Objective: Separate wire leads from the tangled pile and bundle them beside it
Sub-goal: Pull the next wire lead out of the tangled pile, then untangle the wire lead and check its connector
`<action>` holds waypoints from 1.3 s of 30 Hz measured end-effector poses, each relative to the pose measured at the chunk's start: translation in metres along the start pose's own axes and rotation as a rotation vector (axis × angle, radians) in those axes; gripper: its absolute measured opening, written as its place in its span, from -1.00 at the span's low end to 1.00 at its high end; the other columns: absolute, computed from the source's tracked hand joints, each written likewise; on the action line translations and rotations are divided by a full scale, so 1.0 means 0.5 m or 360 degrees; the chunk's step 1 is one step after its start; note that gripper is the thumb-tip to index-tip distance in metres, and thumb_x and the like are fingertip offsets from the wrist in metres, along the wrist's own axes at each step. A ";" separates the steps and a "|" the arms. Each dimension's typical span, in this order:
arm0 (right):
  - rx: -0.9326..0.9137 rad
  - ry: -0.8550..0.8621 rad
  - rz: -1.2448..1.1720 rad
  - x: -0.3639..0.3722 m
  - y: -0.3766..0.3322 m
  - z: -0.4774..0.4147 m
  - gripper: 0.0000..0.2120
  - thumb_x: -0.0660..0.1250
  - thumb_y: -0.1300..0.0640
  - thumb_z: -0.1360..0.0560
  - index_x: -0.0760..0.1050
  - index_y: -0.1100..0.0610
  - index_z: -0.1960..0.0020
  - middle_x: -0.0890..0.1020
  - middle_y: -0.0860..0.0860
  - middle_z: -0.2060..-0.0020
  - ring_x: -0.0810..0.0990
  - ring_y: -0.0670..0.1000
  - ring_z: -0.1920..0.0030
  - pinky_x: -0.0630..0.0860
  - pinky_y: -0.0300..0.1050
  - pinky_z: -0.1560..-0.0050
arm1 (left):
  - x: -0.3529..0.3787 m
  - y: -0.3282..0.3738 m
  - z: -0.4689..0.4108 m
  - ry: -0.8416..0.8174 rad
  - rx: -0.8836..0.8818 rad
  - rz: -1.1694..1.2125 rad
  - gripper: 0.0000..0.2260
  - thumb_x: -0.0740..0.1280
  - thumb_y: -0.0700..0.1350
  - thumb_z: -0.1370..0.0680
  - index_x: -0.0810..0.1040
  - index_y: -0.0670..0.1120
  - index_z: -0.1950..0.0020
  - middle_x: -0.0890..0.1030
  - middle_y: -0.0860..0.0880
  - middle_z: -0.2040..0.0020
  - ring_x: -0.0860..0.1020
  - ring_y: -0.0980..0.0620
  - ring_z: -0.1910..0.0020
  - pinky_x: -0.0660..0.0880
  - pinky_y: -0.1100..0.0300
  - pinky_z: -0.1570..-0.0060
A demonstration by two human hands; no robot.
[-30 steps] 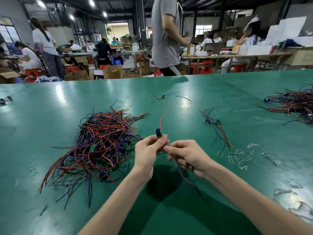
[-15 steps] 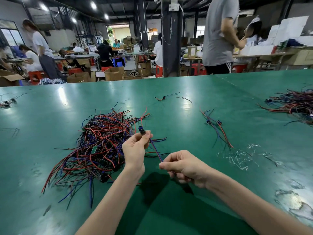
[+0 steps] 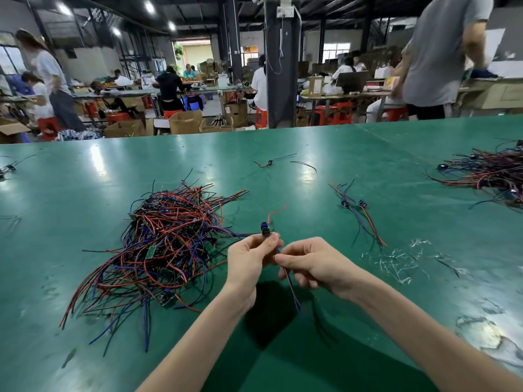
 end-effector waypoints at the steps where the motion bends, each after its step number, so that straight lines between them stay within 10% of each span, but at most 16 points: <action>1: 0.0009 0.0042 -0.0004 0.000 0.001 -0.002 -0.91 0.33 0.25 -0.52 0.54 0.23 0.15 0.62 0.07 0.39 0.38 -0.15 0.62 0.20 -0.35 0.67 | 0.000 -0.001 -0.001 0.0000 0.0005 0.0011 -0.89 0.38 -0.26 -0.49 0.60 -0.18 0.24 0.65 -0.04 0.32 0.57 0.09 0.39 0.53 0.30 0.34; 12: -0.0070 0.0562 -0.0117 -0.207 -0.160 -0.132 -0.90 0.26 0.35 -0.54 0.52 0.31 0.13 0.52 0.12 0.37 0.35 -0.18 0.64 0.21 -0.39 0.68 | 0.004 -0.037 -0.011 -0.0072 0.0213 -0.0472 -0.92 0.33 -0.14 -0.56 0.61 -0.01 0.08 0.68 -0.01 0.12 0.58 0.07 0.16 0.52 0.13 0.04; 23: 0.0819 0.0894 0.0571 -0.391 -0.030 -0.140 -0.80 0.28 0.46 -0.48 0.45 0.32 0.30 0.41 0.04 0.69 0.28 -0.13 0.74 0.19 -0.42 0.67 | 0.004 -0.040 -0.009 -0.0084 0.0191 -0.0471 -0.86 0.23 -0.22 -0.60 0.57 -0.06 0.05 0.64 0.03 0.17 0.52 0.22 0.33 0.45 0.32 0.32; 30: 0.0749 0.0943 0.0923 -0.382 -0.015 -0.121 -0.79 0.43 0.40 -0.38 0.44 0.29 0.35 0.44 0.06 0.68 0.34 -0.06 0.72 0.26 -0.36 0.60 | 0.004 -0.041 -0.009 -0.0072 0.0183 -0.0522 -0.86 0.23 -0.22 -0.60 0.57 -0.06 0.04 0.65 0.03 0.17 0.52 0.19 0.31 0.46 0.32 0.31; 39: -0.0060 0.0728 0.1474 -0.137 -0.103 -0.155 -0.75 0.22 0.35 -0.39 0.65 0.21 0.10 0.68 0.20 0.10 0.63 0.18 0.06 0.57 -0.04 -0.01 | 0.012 -0.026 0.004 -0.0141 0.0199 -0.0632 -0.77 0.25 -0.33 -0.55 0.61 -0.08 0.19 0.63 -0.01 0.33 0.54 0.16 0.36 0.46 0.33 0.31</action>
Point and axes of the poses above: each hand's wrist, its own z-axis away from the middle knuckle, its own x-axis out of the palm, y = z × x, the point moved 1 cm from there along -z, towards the middle knuckle
